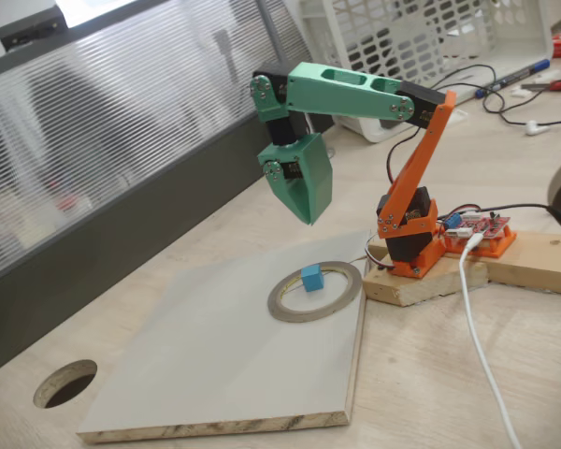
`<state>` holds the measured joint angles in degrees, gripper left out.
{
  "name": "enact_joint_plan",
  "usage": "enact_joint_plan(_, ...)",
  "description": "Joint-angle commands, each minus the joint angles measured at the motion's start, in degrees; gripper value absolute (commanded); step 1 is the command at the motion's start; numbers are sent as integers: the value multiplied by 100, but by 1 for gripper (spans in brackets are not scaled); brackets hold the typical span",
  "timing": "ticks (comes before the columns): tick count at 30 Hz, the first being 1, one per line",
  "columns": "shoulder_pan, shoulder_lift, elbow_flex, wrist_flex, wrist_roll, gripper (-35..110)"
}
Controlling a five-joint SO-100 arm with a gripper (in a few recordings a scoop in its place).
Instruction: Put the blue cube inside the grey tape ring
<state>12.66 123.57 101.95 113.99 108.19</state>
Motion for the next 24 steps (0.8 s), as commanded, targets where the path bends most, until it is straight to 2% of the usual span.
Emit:
enact_joint_plan(1, 53, 149, 62, 158, 44, 3)
enact_joint_plan(24, 26, 70, 62, 158, 62, 3)
